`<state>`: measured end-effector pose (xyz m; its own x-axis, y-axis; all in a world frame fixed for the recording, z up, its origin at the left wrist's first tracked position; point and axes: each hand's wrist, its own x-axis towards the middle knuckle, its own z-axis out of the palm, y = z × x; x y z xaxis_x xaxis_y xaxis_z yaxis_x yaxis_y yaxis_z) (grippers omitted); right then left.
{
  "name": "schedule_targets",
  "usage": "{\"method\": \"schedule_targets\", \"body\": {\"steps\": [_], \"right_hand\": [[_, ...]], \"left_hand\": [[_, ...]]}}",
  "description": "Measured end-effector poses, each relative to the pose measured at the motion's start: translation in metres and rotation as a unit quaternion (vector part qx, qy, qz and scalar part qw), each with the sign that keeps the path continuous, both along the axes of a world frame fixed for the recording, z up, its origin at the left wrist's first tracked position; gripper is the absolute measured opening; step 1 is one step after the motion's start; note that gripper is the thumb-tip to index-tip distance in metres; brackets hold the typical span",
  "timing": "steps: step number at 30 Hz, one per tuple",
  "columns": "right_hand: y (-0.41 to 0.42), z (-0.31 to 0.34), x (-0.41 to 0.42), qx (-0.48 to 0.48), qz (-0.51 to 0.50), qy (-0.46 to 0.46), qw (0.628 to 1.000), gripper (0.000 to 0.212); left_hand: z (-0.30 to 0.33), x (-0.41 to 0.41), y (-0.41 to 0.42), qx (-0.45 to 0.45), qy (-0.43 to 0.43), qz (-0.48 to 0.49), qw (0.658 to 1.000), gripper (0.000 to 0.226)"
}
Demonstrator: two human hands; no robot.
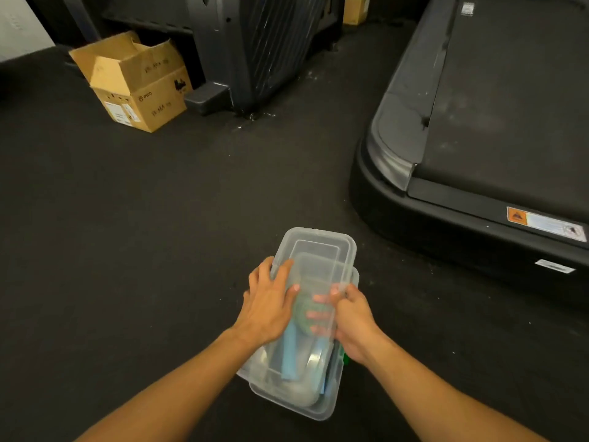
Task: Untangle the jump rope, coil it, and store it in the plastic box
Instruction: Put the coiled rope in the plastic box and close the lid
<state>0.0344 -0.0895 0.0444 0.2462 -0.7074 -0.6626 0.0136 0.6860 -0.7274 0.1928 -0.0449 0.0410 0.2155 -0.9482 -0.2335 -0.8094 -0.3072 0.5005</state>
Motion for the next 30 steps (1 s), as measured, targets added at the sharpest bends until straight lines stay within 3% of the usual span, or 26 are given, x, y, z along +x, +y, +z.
{"method": "schedule_targets", "body": {"steps": [4, 8, 12, 17, 23, 30], "right_hand": [[0.007, -0.011, -0.007, -0.008, -0.008, 0.028, 1.000, 0.016], [0.011, -0.026, -0.010, -0.057, -0.010, 0.127, 0.990, 0.022], [0.009, -0.042, -0.015, -0.134, 0.031, 0.312, 0.940, 0.031], [0.002, -0.049, -0.013, -0.154, 0.106, 0.423, 0.887, 0.026], [0.001, -0.057, -0.024, -0.143, 0.095, 0.373, 0.912, 0.033], [-0.007, -0.049, -0.036, -0.116, 0.117, 0.285, 0.944, 0.036]], "left_hand": [[-0.019, -0.001, -0.006, 0.045, 0.024, 0.000, 0.999, 0.058], [-0.022, -0.002, -0.007, 0.034, 0.031, 0.029, 0.999, 0.048], [-0.022, 0.002, -0.009, 0.005, 0.034, 0.020, 0.999, 0.040], [-0.031, 0.008, -0.010, -0.013, 0.032, 0.011, 0.999, 0.048], [-0.046, 0.018, -0.005, -0.043, 0.090, 0.029, 0.995, 0.061], [-0.053, 0.022, -0.002, -0.051, 0.112, 0.045, 0.991, 0.057]]}}
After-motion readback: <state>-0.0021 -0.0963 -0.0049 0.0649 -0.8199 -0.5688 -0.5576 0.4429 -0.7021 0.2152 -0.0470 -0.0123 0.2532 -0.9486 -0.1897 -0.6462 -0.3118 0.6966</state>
